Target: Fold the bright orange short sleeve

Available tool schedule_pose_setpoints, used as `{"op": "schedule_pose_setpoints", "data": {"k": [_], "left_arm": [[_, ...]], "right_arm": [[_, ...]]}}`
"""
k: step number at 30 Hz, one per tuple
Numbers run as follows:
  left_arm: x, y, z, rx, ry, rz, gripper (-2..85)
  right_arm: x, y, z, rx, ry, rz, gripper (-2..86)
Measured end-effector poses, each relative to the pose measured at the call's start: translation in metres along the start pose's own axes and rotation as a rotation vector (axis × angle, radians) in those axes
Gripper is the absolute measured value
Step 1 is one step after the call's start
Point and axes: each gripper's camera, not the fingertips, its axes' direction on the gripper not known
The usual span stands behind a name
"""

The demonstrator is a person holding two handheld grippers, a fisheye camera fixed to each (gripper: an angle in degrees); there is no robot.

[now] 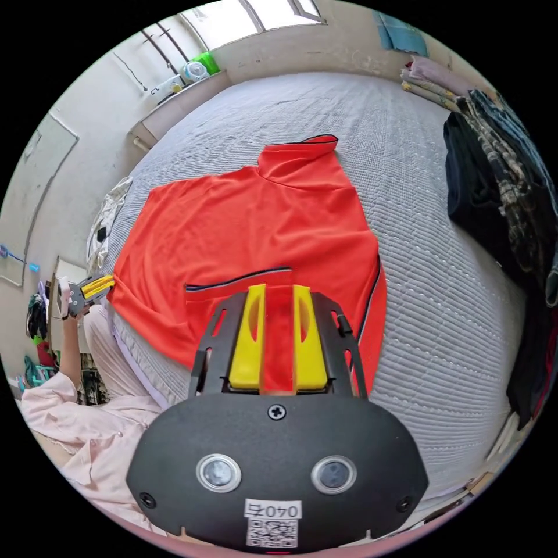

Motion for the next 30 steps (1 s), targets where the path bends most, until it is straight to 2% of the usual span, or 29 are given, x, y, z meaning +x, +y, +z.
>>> {"op": "schedule_pose_setpoints", "data": {"k": [3,6,9,10,14,17,19,22,26,30], "left_arm": [[-0.012,0.001,-0.027,0.052,-0.045,-0.047,-1.0],[-0.024,-0.009,-0.038,0.092,-0.029,-0.100,-0.7],[-0.025,-0.031,-0.002,-0.094,-0.055,-0.099,1.5],[-0.025,-0.032,-0.001,-0.094,-0.076,-0.106,1.3],[-0.053,-0.021,-0.036,0.083,-0.221,-0.285,-0.1],[-0.077,-0.037,-0.042,0.139,-0.270,-0.298,0.4],[-0.094,-0.055,-0.039,0.194,-0.253,-0.308,0.7],[-0.130,-0.096,-0.020,0.236,-0.121,-0.309,2.2],[-0.181,-0.160,0.024,0.168,0.075,-0.294,5.3],[-0.212,-0.209,0.055,0.112,0.115,-0.294,7.1]], "right_arm": [[-0.003,-0.006,-0.018,0.065,0.018,0.002,0.7],[-0.008,-0.013,-0.034,0.127,0.055,0.007,2.9],[0.002,-0.033,-0.002,-0.075,0.063,0.069,10.9],[0.002,-0.033,-0.001,-0.090,0.096,0.083,11.2],[-0.024,-0.025,-0.051,0.133,0.245,0.005,10.1],[-0.026,-0.055,-0.055,0.120,0.300,-0.032,8.8],[-0.019,-0.082,-0.049,0.100,0.267,-0.031,7.4],[0.001,-0.132,-0.038,0.075,0.156,0.009,6.4],[0.031,-0.197,-0.027,0.055,0.083,0.099,6.3],[0.059,-0.245,-0.022,0.051,0.048,0.189,7.3]]}}
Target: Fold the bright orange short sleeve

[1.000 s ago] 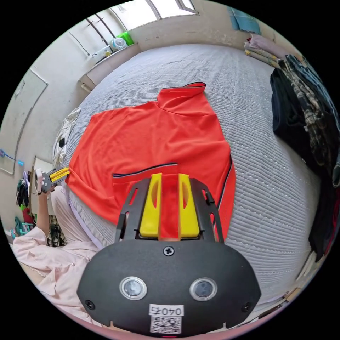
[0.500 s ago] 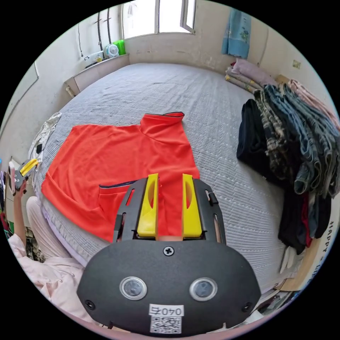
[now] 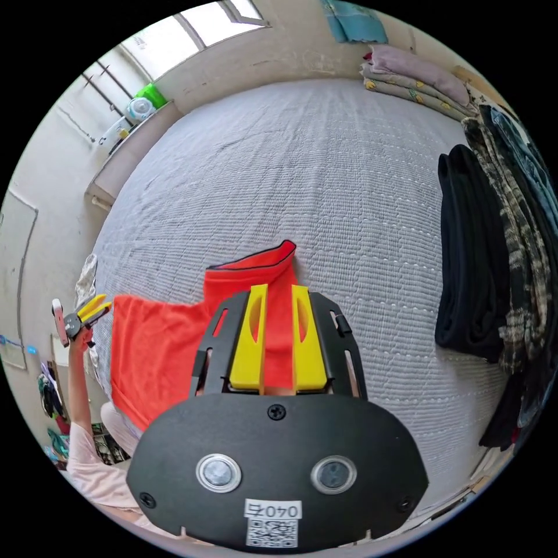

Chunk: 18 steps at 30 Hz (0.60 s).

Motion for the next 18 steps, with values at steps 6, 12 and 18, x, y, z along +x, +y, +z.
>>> {"op": "schedule_pose_setpoints", "data": {"k": [6,12,18], "left_arm": [[0.008,-0.032,0.040,-0.108,0.015,0.108,4.9],[0.005,-0.035,0.046,-0.117,0.046,0.080,-0.5],[0.009,-0.031,0.048,-0.103,-0.012,0.065,-1.4]], "right_arm": [[0.021,-0.065,0.034,-0.064,-0.066,0.113,9.2],[0.019,-0.089,0.068,-0.098,0.000,0.159,7.2],[0.003,-0.091,0.071,-0.104,0.108,0.105,-0.3]]}}
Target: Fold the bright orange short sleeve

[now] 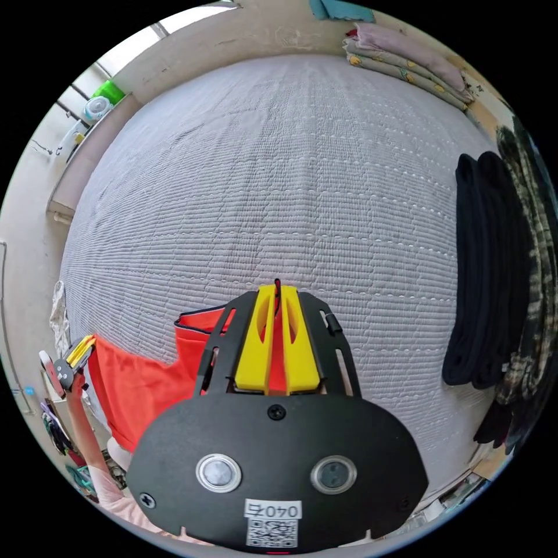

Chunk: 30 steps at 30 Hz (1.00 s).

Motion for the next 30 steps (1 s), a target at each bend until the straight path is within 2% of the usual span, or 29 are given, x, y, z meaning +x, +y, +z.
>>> {"op": "schedule_pose_setpoints", "data": {"k": [2,6,9,11,16,19,21,24,26,30], "left_arm": [[-0.001,0.007,-0.006,0.036,-0.001,-0.020,-1.4],[-0.008,0.061,-0.059,0.347,-0.003,-0.045,-1.5],[0.000,0.114,-0.096,0.509,-0.048,-0.011,-1.4],[0.009,0.143,-0.108,0.543,-0.081,0.017,-1.4],[0.035,0.202,-0.099,0.515,-0.080,0.068,-1.0],[0.045,0.216,-0.060,0.319,-0.048,0.044,0.7],[0.037,0.226,-0.041,0.205,-0.043,-0.047,2.8],[0.017,0.240,-0.053,0.224,-0.010,-0.180,1.9],[0.013,0.244,-0.065,0.257,-0.091,-0.236,0.0],[0.032,0.236,-0.085,0.312,-0.131,-0.205,-0.9]], "right_arm": [[-0.004,0.015,-0.021,0.077,0.011,-0.034,-0.8],[0.000,0.070,-0.072,0.232,-0.053,-0.126,-0.9],[0.015,0.142,-0.112,0.344,-0.104,-0.199,-0.9],[0.035,0.208,-0.131,0.420,-0.193,-0.210,-0.9],[0.080,0.337,-0.109,0.512,-0.399,-0.122,0.4],[0.105,0.385,-0.056,0.401,-0.478,-0.042,3.7],[0.115,0.400,-0.037,0.313,-0.483,-0.007,6.2],[0.120,0.417,-0.056,0.380,-0.410,-0.017,5.7],[0.108,0.407,-0.075,0.425,-0.392,-0.093,4.7],[0.070,0.358,-0.070,0.389,-0.380,-0.233,1.5]]}}
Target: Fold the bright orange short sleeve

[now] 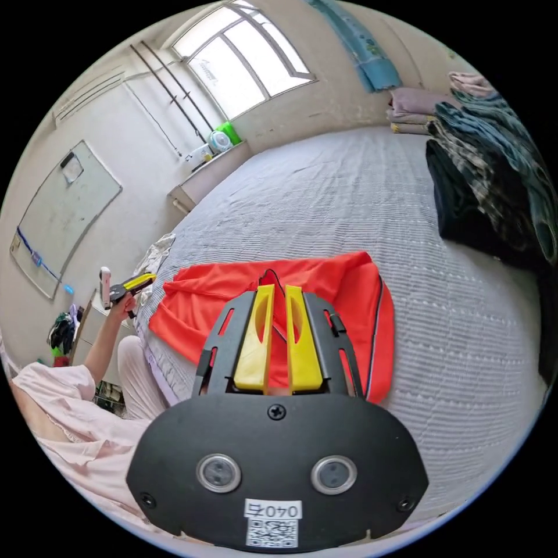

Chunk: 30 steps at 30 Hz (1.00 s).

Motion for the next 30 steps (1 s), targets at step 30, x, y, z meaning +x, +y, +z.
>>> {"op": "schedule_pose_setpoints", "data": {"k": [30], "left_arm": [[-0.056,0.037,0.055,-0.139,0.144,-0.226,-0.9]], "right_arm": [[-0.088,-0.079,0.149,-0.420,0.020,-0.260,-0.8]]}}
